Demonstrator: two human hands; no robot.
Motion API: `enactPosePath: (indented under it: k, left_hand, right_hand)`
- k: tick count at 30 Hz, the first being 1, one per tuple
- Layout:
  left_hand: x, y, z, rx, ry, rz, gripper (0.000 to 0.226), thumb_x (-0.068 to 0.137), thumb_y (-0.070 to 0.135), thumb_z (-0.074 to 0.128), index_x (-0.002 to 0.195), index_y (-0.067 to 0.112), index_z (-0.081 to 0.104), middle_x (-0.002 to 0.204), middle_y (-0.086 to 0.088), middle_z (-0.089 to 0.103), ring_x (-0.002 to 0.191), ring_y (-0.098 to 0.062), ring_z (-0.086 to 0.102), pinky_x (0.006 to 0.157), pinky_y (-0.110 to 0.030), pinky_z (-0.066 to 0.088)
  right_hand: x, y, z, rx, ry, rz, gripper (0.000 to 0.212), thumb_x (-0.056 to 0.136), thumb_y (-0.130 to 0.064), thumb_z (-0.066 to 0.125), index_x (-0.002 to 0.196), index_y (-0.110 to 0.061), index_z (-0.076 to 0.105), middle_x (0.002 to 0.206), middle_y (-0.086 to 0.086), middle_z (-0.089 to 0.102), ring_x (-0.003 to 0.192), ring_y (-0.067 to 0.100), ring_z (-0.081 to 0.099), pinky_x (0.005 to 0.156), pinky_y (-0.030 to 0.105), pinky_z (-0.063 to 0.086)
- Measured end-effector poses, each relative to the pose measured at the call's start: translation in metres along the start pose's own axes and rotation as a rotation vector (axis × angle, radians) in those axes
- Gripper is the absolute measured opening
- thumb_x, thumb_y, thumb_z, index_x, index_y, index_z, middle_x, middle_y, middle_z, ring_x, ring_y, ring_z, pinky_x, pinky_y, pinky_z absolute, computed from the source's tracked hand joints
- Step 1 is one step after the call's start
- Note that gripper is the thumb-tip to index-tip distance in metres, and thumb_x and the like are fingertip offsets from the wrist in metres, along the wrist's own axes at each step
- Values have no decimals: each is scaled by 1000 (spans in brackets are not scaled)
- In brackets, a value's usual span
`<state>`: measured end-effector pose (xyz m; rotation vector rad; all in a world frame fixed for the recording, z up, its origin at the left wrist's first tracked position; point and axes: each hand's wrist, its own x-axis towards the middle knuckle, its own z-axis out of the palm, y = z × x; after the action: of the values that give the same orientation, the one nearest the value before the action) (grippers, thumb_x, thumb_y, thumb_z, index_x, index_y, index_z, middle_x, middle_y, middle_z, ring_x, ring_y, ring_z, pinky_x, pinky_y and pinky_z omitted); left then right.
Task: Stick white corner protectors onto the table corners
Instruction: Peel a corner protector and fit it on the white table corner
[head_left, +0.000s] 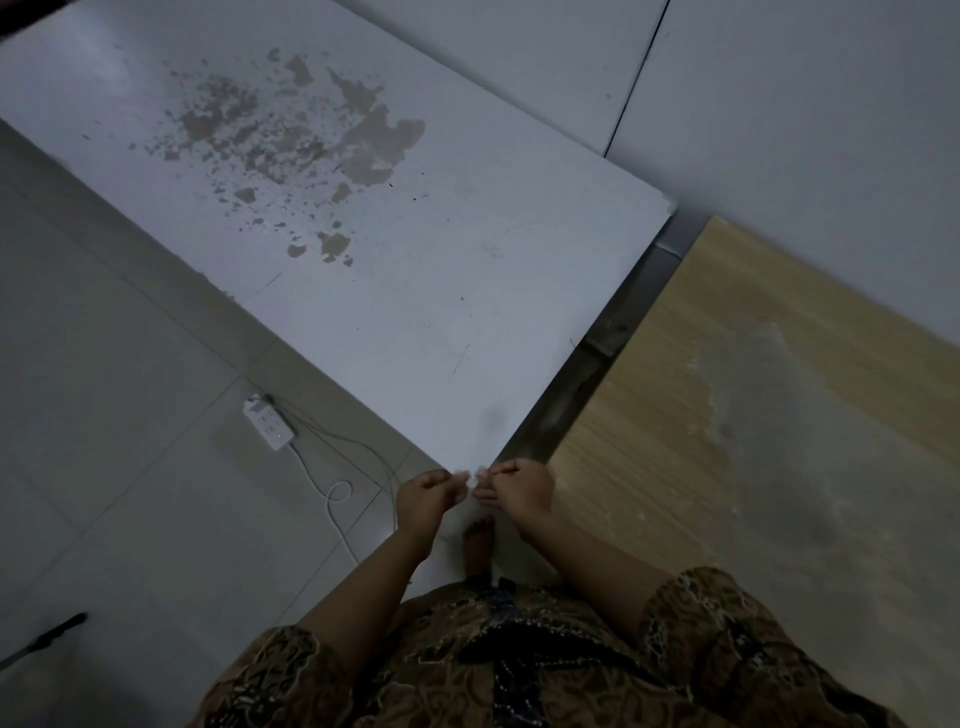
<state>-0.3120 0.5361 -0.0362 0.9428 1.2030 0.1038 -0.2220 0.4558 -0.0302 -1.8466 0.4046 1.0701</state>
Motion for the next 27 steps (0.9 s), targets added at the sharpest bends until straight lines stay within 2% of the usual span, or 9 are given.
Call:
enactPosePath:
  k: [3,5,9,13,14,17,21,24,27]
  left_hand:
    - [1,1,2,-3,17,-23,9,78,-1,71,72,-5,67,72,-15,65,70,-25,63,64,-22,58]
    - [3,2,4,-2,35,-45,6,79,-2,71,76,-6,68,77,-17,66,72,-26,64,62,-21,58]
    - [4,3,10,19,97,-66,10,79,-1,71,86,-9,69,71,-14,66,66,-22,64,53,-17,54]
    - [7,1,13,43,131,-85,11,82,1,69,89,-6,69,72,-12,66,66,-19,63,48,-14,51]
    - [7,0,14,51,137,-91,11,82,3,70,89,-5,69,72,-11,67,67,-18,64,50,-14,51]
    - [7,0,13,32,130,-111,11,82,4,70,89,-4,69,73,-10,67,69,-19,64,60,-21,52]
    - [7,1,5,3,16,-134,8,81,6,70,79,-1,66,77,-15,66,76,-25,63,75,-28,54]
    - [7,-1,2,2,-51,-112,17,81,10,71,70,4,61,73,-12,60,78,-25,59,76,-29,53]
    - [4,-2,1,-23,-86,-99,24,81,20,74,72,3,59,72,-11,55,77,-22,57,80,-30,53]
  right_hand:
    - [2,0,0,-39,27,-21,23,89,1,60,68,-8,55,78,18,68,60,26,69,59,35,60]
    - [3,0,0,-56,35,-33,19,88,0,61,71,-6,56,77,17,69,60,25,71,55,32,58]
    - [3,0,1,-79,22,-46,9,89,-2,60,80,-2,61,81,15,71,58,20,70,49,26,54]
    - [-4,-4,-6,-66,-18,-24,10,89,-5,64,79,-6,60,86,17,72,67,23,72,59,31,60]
    - [-5,-6,-10,-43,-70,5,6,90,-5,62,85,-3,62,93,20,71,73,26,72,63,32,60]
    - [-6,-14,-19,46,-212,90,19,93,-8,58,106,5,60,106,25,68,81,29,70,63,29,59]
    - [-7,-14,-21,40,-236,76,31,87,-15,69,109,5,60,103,24,69,78,26,73,63,27,60]
    - [-7,-13,-21,38,-242,66,23,87,-11,70,102,3,60,98,21,68,73,24,70,64,26,60]
    - [-6,-13,-20,-3,-239,31,24,89,-11,67,106,4,60,97,21,67,69,21,69,63,24,60]
